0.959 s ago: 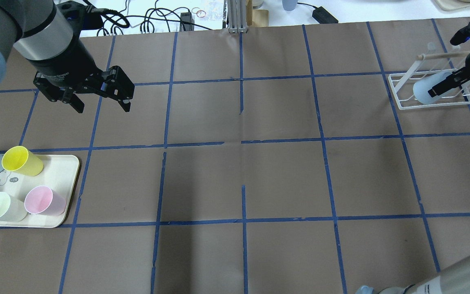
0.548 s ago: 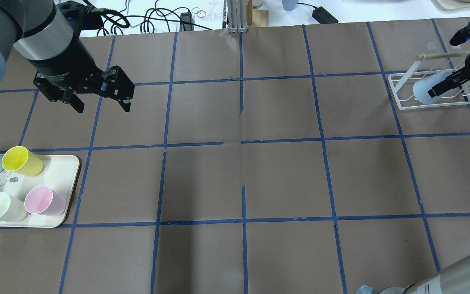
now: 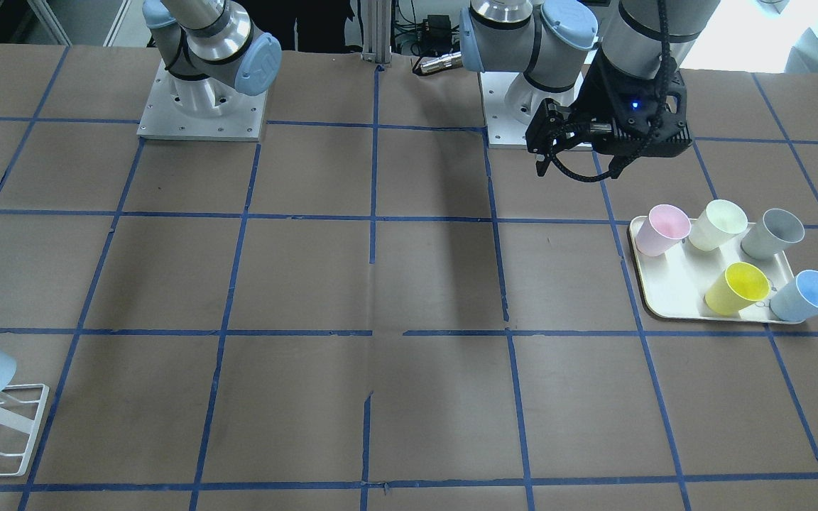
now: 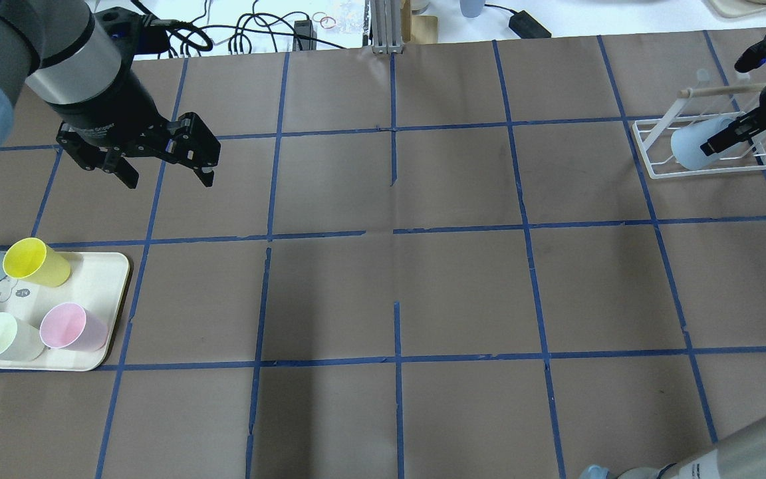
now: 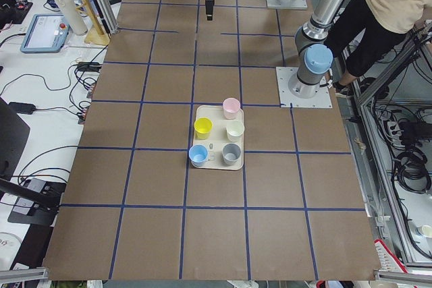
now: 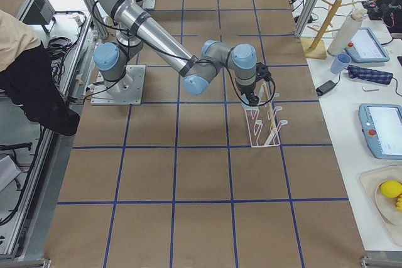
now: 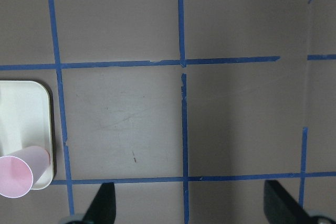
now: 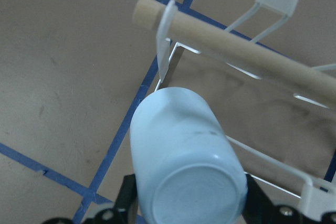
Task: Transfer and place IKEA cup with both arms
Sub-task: 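Close the right gripper around the light blue cup's base, then lift the light blue cup off the rack with the right gripper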
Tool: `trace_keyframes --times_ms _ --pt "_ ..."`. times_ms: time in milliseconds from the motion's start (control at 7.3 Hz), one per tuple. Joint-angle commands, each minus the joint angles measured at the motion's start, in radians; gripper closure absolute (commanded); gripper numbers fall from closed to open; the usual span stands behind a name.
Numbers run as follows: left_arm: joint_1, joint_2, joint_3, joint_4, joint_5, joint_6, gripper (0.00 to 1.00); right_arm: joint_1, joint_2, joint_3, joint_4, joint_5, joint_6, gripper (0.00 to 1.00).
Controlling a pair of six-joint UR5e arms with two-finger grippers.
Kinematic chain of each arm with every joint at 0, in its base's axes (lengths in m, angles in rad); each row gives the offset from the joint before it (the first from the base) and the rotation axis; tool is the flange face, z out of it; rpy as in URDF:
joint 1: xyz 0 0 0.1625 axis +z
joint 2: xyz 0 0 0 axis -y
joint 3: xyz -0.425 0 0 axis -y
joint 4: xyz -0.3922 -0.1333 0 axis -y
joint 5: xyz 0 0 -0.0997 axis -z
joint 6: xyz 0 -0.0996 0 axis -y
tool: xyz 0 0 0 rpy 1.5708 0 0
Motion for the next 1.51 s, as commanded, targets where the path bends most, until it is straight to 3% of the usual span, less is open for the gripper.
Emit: trace_keyframes --times_ms 0,548,1370 --pt "0.001 0.001 -0.002 0.005 0.001 -0.001 0.0 0.0 -0.009 -0.019 0.009 -0.008 -0.001 0.87" --pt "0.001 0.003 -0.001 0.011 -0.001 -0.002 0.0 0.002 -0.073 -0.031 0.082 -0.023 0.0 0.87" --pt "0.006 -0.012 0.022 0.01 -0.037 -0.002 0.0 0.002 -0.238 -0.065 0.268 -0.152 -0.004 0.9"
